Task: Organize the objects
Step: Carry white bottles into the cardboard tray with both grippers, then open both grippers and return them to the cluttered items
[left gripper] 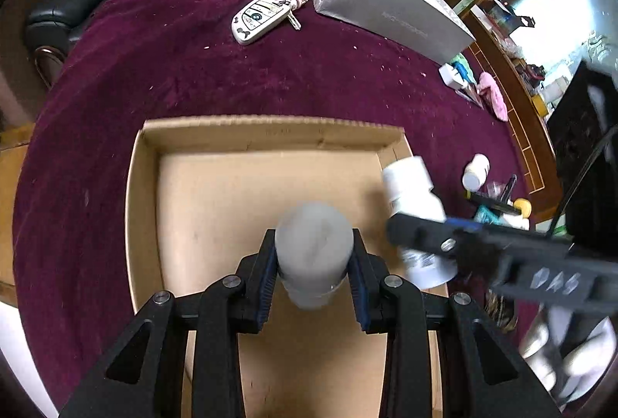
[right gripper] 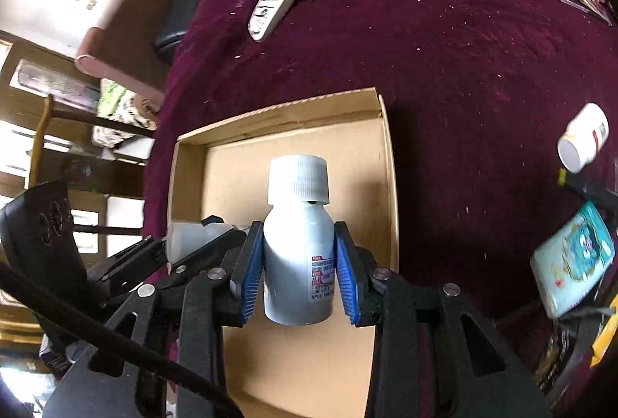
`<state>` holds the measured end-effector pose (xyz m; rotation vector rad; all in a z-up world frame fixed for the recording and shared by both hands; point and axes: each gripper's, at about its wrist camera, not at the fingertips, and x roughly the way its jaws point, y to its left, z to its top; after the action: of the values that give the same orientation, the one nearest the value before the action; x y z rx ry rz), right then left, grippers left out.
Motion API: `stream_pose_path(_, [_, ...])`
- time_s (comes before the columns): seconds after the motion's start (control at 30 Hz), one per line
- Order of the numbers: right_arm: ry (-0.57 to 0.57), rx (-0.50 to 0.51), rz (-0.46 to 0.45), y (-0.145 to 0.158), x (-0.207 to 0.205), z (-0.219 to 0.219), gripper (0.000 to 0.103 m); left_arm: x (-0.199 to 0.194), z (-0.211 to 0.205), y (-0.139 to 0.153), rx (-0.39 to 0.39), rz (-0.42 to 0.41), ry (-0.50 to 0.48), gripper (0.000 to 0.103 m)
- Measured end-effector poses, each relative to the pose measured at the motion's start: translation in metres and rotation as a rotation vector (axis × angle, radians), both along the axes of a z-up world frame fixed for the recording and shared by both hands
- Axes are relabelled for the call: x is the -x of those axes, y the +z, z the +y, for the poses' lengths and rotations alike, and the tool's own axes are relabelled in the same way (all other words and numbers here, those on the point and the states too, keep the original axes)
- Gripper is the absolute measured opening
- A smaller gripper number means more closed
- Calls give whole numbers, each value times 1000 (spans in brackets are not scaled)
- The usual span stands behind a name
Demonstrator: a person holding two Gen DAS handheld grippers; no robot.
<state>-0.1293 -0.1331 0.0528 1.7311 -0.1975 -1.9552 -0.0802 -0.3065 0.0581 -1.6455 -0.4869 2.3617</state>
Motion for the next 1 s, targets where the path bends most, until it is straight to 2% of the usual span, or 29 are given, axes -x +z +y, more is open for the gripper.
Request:
stream_pose_path(0.13, [-24, -54, 15, -8, 11, -6, 33, 20, -5, -9, -33, -32, 2, 29])
stream_pose_path(0.33, [-68, -71, 2, -21, 20, -2, 33, 33, -3, -27, -57, -75, 24, 29])
stream_pose_path(0.6, [-89, -44, -4, -23, 26, 2, 33, 38, -9, -30, -71, -50, 97, 29])
stream_pose_path(0.67, [-96, -35, -8, -25, 26, 3, 32, 36, -13, -31, -113, -50, 117, 31])
stream_pose_path(0.73, [-98, -32, -10, -25, 26, 3, 33, 35, -20, -34, -195, -55, 141, 39])
stream_pose_path(0.77, [-97, -32, -12, -26, 26, 2, 33, 34, -23, -35, -226, -52, 148, 47])
stream_pose_path(0.8, [-96, -30, -15, -26, 27, 2, 34, 33, -25, -34, -253, -46, 155, 50])
stream_pose_path(1.0, [-116, -2, -6, -16, 25, 5, 39, 20, -35, -23, -387, -19, 174, 56])
